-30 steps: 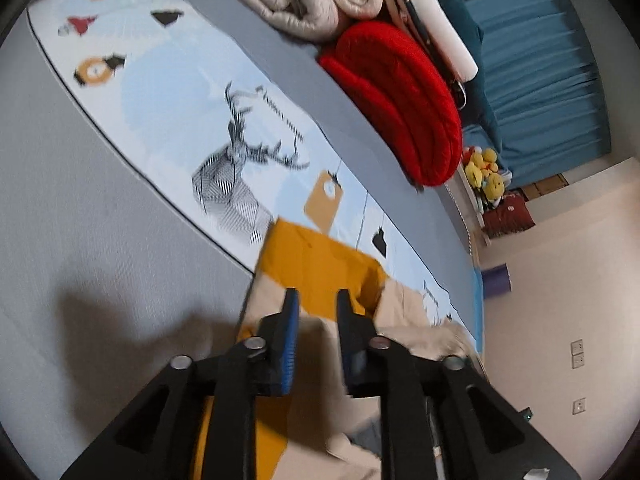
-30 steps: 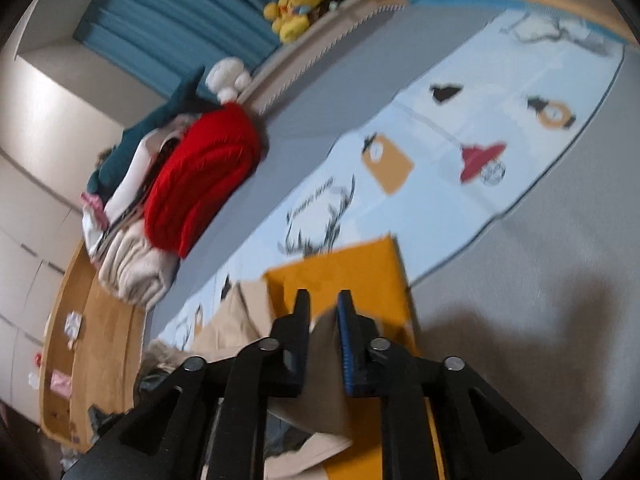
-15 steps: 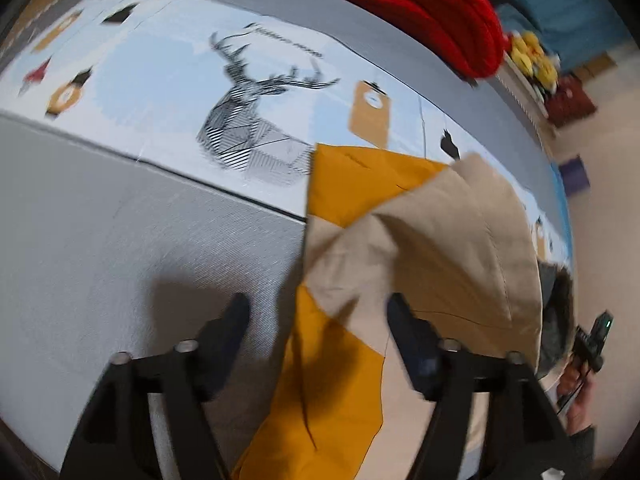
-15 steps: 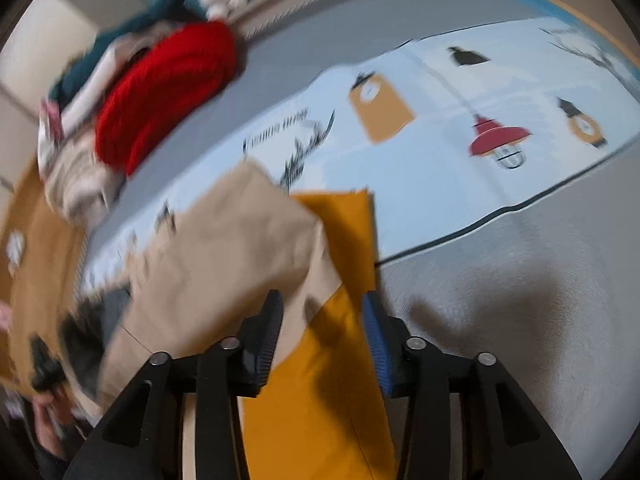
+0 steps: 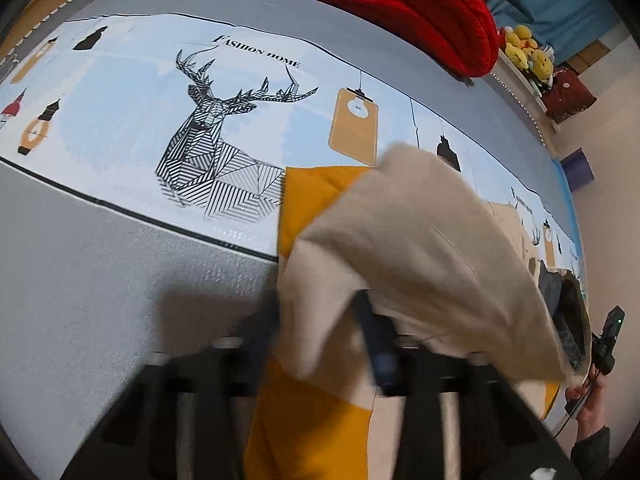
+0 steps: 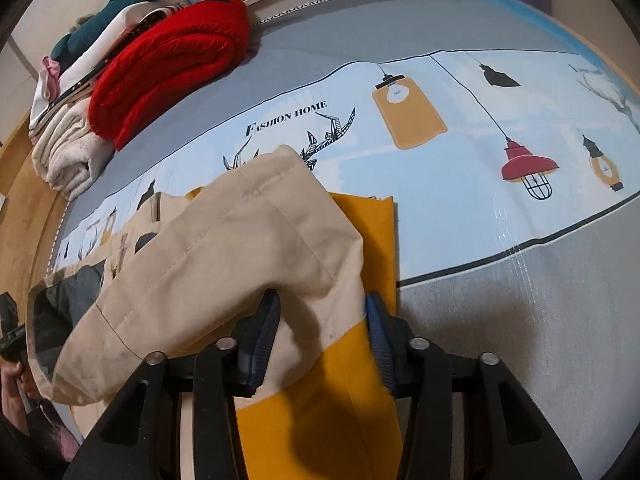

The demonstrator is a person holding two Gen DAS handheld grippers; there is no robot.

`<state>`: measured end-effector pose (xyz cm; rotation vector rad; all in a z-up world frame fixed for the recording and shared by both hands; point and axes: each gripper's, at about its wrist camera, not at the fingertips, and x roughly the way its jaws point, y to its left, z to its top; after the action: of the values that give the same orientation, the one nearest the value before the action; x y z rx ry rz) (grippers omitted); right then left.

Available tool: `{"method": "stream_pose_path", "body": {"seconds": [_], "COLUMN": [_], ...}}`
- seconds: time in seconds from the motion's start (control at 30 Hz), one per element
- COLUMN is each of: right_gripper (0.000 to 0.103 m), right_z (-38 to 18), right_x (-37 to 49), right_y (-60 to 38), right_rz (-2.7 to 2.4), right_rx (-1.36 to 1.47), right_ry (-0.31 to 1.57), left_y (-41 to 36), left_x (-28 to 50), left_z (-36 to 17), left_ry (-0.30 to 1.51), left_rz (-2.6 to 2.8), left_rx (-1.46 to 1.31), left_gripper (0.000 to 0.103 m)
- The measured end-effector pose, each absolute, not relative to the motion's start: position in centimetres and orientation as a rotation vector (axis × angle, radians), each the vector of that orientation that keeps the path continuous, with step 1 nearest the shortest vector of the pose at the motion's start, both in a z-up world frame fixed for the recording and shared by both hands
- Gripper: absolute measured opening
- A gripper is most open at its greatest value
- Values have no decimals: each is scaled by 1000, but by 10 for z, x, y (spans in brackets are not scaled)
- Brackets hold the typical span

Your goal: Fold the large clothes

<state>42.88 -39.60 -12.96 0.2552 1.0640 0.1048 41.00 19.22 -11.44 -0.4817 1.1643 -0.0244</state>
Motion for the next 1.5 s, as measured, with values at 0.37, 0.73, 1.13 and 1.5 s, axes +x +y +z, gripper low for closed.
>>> {"method": "stream_pose_path", "body": {"seconds": [0.37,0.73,1.13,1.5], "right_gripper": [3,26,6,19], "right_z": [-123,-145,-98,-133], "right_x": [435,444,430,446], "right_y": [-434,-420,-411,-419], "right_rz": [-62,-19,-6,-166], "right_rx": [520,415,409,445], "right_ry": [947,1092,853,1021], "left_y": [208,199,200,185], "left_x": [422,425,419,428], "left_z": [-115,-136,-80,-113], "left_ry": [1119,1236,928,1133], "left_rz": [110,57,66,202], "left_rx": [-537,-534,-526,-341], "left_gripper": [1,23,1,26]}}
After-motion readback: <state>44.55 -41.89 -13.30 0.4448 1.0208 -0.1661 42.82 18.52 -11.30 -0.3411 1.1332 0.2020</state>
